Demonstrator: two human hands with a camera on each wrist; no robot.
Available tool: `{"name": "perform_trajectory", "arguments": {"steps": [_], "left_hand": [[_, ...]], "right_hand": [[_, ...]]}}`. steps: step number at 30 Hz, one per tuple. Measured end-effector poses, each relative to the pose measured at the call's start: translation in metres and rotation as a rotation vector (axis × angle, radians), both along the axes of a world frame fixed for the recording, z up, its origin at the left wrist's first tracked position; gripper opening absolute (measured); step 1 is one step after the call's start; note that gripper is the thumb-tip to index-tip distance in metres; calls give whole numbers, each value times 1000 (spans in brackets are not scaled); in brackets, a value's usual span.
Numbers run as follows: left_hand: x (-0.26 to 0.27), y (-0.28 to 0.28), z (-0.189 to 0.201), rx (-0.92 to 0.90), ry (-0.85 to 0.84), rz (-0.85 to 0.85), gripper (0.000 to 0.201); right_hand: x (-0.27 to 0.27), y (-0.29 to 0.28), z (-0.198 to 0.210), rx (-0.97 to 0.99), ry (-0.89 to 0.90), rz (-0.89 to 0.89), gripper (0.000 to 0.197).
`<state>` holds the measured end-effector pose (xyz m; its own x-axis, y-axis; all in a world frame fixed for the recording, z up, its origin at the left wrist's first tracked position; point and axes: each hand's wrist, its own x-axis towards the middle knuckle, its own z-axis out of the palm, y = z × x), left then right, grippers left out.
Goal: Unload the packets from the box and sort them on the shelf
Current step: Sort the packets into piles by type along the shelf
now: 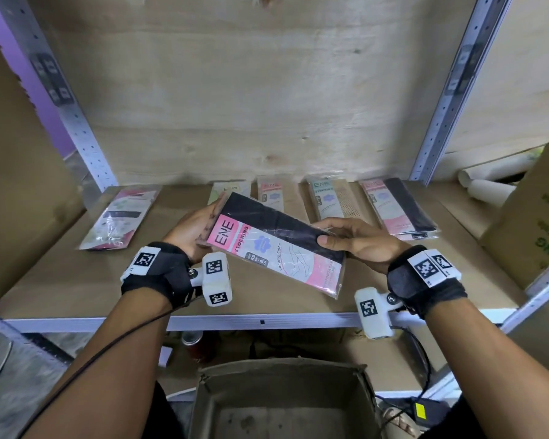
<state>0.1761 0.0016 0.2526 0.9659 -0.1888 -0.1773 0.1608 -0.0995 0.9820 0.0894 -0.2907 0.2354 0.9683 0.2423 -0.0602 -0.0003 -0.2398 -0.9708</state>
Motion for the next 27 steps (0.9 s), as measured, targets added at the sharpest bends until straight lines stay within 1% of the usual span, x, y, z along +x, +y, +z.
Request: {"name": "perform_trajectory", "arguments": {"steps": [2,4,6,9,11,15,17,18,21,22,24,26,27], "left_hand": [[0,0,3,40,-22,-26,37],[1,0,3,8,3,-7,34],[4,-2,-1,-108,67,20,33],[12,-7,-7,-255,128,69,38],[18,-10,-9,-379,153,95,45],[22,-25,-7,-436,195,36,71],[19,-40,-4,-411,193,-23,78],[16,-49,-3,-365,176,-67,76],[2,-81,1,-176,94,-246,58],[-4,-93,2,-138,73,-305,52],[-14,-117,2,-103,41,-389,45],[-21,-141,2,-75,0,-428,42],[-23,-152,2,-56,-30,-432,41]], "right_hand": [[0,1,-2,23,-11,15,36],[1,0,-3,50,-21,13,33],[2,-4,-4,70,-22,4,31],[2,-13,-4,114,11,-22,24],[1,-21,-4,178,44,-69,22],[-3,-33,-5,278,64,-175,24],[-4,-39,-6,333,52,-247,29],[-4,-42,-6,367,42,-282,31],[-3,-51,-4,443,-8,-382,32],[-2,-53,-2,456,-28,-421,31],[1,-59,-1,461,-63,-493,24],[5,-66,-1,468,-85,-541,11],[7,-69,-1,477,-90,-572,10]]}}
